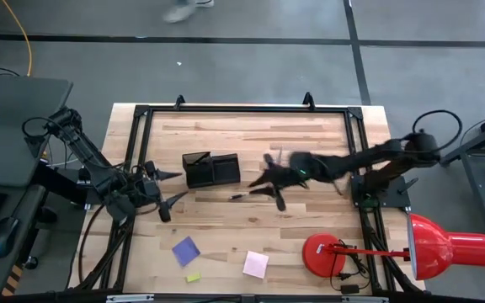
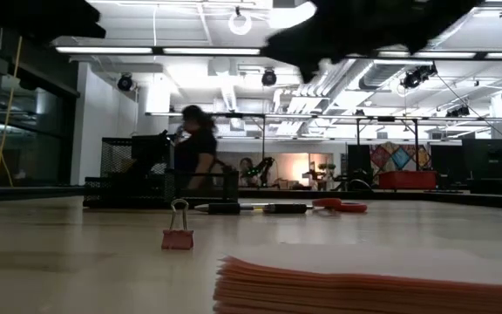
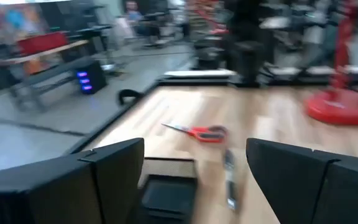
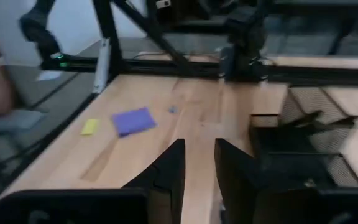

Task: Pick and place office supplies into organizer
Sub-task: Put the scissors into the desk organizer

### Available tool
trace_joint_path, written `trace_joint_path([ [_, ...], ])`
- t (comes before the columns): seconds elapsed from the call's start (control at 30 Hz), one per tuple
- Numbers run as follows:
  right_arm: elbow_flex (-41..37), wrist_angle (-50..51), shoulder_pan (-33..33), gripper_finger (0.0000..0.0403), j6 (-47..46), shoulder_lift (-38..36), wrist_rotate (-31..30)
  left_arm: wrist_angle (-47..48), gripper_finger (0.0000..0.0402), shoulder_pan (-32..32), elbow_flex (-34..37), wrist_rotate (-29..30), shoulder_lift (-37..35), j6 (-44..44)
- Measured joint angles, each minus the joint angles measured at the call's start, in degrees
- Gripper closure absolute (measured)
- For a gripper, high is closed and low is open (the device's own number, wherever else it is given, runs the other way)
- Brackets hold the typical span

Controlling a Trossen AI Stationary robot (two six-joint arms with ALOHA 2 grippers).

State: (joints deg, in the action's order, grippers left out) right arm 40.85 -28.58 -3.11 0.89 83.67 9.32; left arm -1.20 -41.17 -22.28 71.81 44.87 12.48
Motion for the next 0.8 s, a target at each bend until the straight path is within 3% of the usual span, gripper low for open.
trace_joint_path([
  [0.17, -11.1, -9.1, -2.7, 0.0325, -2.7, -3.6, -14.6, -3.4, 0.0131, 6.1, 0.0, 0.9, 0.0, -0.1],
  [0.33, -14.7, -9.8, -5.0, 0.0325, -7.8, -3.2, -27.0, -6.2, 0.0131, 13.8, 0.0, 0.2, 0.0, -1.7],
  [0.53, -14.4, 0.1, -7.7, 0.0325, -9.7, -1.7, -44.2, -6.7, 0.0131, 22.1, 0.0, -11.1, 0.1, -7.5],
  [0.63, -14.4, 5.1, -8.5, 0.0325, -9.9, -1.1, -43.8, -6.1, 0.0131, 24.8, 0.0, -18.6, 0.4, -7.6],
  [0.8, -14.4, 6.7, -10.3, 0.0325, -4.3, -1.1, -35.0, -5.9, 0.0131, 27.0, 0.0, -25.7, 0.4, -7.7],
])
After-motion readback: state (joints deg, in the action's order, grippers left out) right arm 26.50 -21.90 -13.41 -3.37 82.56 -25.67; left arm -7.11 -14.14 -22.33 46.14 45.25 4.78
